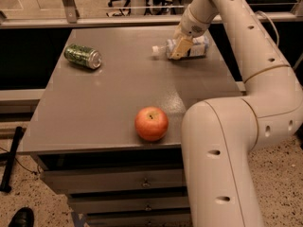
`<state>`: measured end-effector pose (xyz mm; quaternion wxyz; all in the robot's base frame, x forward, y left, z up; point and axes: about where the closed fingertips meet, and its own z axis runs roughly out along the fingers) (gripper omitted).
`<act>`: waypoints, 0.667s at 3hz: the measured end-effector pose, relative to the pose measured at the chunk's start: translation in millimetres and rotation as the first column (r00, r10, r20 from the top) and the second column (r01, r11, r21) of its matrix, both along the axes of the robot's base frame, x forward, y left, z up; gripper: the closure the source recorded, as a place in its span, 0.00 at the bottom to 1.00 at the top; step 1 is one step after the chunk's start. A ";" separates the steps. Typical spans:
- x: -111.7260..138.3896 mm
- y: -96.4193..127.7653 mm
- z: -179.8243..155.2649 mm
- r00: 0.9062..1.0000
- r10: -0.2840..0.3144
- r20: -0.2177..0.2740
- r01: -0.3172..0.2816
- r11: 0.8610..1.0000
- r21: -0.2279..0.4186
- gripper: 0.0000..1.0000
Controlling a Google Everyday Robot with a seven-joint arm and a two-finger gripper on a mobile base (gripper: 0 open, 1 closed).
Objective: Place blue plastic bottle upright
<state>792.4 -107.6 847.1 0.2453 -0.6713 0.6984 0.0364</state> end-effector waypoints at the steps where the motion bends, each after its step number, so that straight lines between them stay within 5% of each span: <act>1: -5.2 3.8 23.0 0.999 0.021 0.030 -0.021 0.999 0.027 0.86; 2: -17.9 11.0 66.6 0.997 0.024 0.074 -0.035 0.989 0.141 1.00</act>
Offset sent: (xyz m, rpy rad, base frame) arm -0.0353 0.0127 0.1506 0.3366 -0.1109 0.0535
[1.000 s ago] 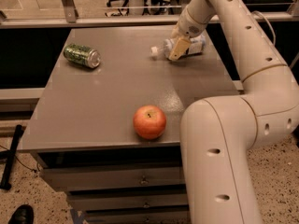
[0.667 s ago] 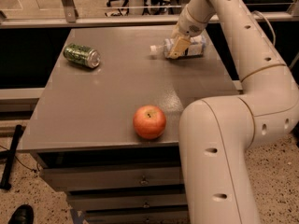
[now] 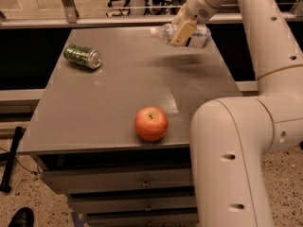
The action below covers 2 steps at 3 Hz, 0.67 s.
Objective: Place blue plastic bottle upright
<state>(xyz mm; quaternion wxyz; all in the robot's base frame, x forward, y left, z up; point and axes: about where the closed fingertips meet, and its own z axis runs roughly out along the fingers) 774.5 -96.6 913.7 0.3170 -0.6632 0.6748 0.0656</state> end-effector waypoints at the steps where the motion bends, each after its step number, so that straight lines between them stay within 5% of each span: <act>1: -17.4 6.9 46.3 0.999 0.014 0.029 -0.020 0.978 0.207 1.00; 2: -34.7 14.1 88.1 0.996 0.057 0.062 -0.078 0.901 0.427 1.00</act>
Offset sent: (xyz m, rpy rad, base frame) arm -0.0656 0.0049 0.1561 0.7591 -0.0716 0.1523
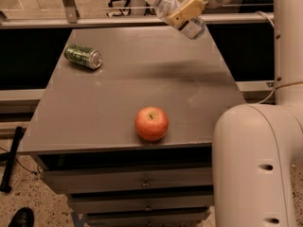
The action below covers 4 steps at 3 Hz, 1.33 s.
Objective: Place blue plastic bottle upright
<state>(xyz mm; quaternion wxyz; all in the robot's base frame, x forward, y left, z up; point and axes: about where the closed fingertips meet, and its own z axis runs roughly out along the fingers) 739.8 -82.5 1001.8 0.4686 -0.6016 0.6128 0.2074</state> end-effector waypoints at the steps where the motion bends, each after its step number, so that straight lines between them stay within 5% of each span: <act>1: -8.8 -0.9 27.7 0.999 0.038 0.005 -0.039 0.976 0.214 1.00; 2: -5.7 -10.5 35.7 0.998 0.055 -0.029 -0.037 0.907 0.419 1.00; 3: -2.5 -24.1 29.5 0.996 0.051 -0.074 -0.003 0.843 0.537 1.00; 4: -6.0 -38.3 14.9 0.992 0.031 -0.124 0.049 0.805 0.592 1.00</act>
Offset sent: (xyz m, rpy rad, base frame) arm -0.0332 -0.0253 0.0270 0.7207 0.0946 0.0401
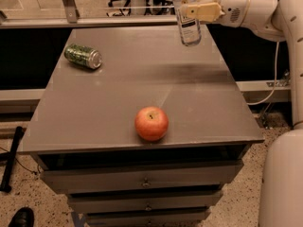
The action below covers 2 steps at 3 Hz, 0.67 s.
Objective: Place blue plastic bottle upright
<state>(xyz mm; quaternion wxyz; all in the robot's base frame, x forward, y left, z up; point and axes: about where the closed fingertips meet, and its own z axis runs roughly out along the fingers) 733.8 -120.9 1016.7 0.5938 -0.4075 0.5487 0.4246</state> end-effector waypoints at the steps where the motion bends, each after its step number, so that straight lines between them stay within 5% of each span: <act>1: -7.3 -9.3 -21.0 0.998 -0.024 -0.058 0.028 0.997 0.066 1.00; 2: -13.4 -11.5 -41.1 0.996 -0.031 -0.089 0.043 0.990 0.136 1.00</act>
Offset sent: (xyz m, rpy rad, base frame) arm -0.0266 -0.0185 -0.0706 0.2312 0.1206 -0.0610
